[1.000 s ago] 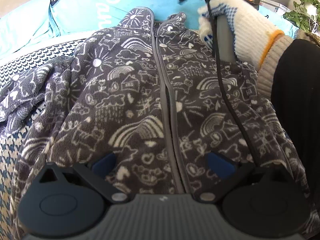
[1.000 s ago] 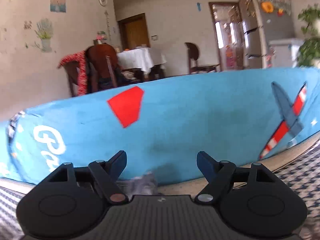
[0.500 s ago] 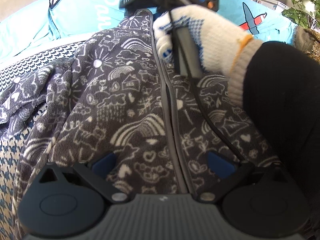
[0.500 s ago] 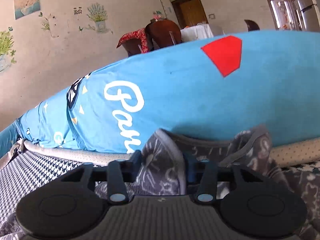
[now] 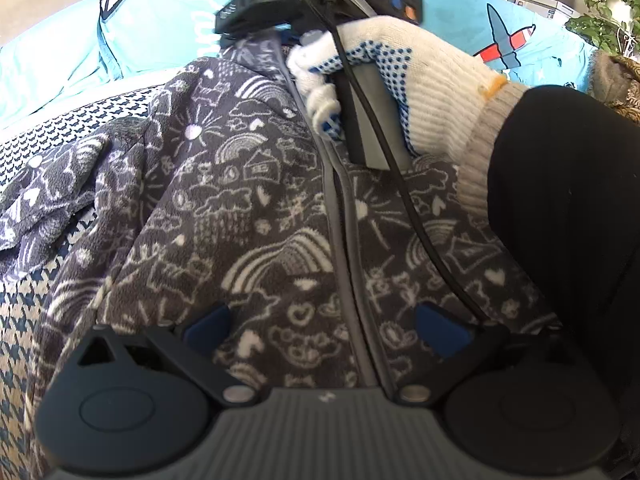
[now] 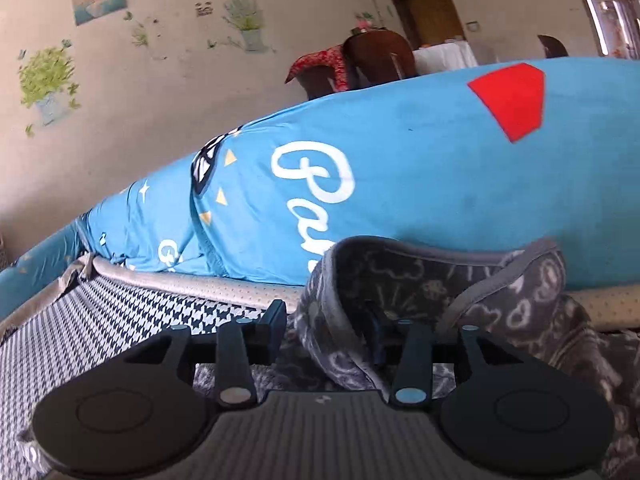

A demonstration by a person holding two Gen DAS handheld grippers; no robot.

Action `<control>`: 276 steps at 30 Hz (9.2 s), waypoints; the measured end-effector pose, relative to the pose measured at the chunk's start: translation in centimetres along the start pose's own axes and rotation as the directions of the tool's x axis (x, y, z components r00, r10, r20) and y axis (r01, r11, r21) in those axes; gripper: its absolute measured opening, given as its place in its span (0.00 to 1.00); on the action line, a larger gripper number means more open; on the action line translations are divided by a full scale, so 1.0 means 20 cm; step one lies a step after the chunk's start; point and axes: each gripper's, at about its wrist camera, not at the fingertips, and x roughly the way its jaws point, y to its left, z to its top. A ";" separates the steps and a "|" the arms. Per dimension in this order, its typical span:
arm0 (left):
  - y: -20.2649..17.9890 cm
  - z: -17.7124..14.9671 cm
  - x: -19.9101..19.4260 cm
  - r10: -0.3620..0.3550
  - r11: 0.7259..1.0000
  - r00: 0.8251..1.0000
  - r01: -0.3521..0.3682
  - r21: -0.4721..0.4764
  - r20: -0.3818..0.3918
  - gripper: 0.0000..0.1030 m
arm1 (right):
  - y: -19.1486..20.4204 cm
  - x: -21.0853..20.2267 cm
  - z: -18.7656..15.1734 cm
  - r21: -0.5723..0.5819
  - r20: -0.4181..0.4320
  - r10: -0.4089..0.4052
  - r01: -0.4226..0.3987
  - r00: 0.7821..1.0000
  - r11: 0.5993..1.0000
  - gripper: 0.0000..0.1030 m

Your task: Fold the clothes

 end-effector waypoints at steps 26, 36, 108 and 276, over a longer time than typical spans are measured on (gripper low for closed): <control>-0.02 -0.04 -0.01 0.027 1.000 1.000 -0.028 0.004 0.015 1.00 | -0.36 -0.82 -0.01 0.035 -0.106 -0.501 0.507 0.859 0.861 0.52; -0.03 -0.05 -0.01 0.035 0.999 0.999 -0.036 0.015 0.023 1.00 | -0.68 -1.15 -0.15 0.025 -0.154 -0.697 0.708 0.701 0.706 0.52; 0.49 -0.03 -0.29 0.236 0.963 0.957 -0.206 -0.176 0.167 1.00 | 0.30 -1.02 -0.51 0.015 -0.242 -0.421 0.437 0.874 0.899 0.66; 1.43 0.25 -0.49 0.545 0.732 0.836 -0.434 -0.526 0.069 0.36 | 0.35 -0.89 -0.74 -0.041 -0.156 -0.405 0.404 0.901 0.914 0.97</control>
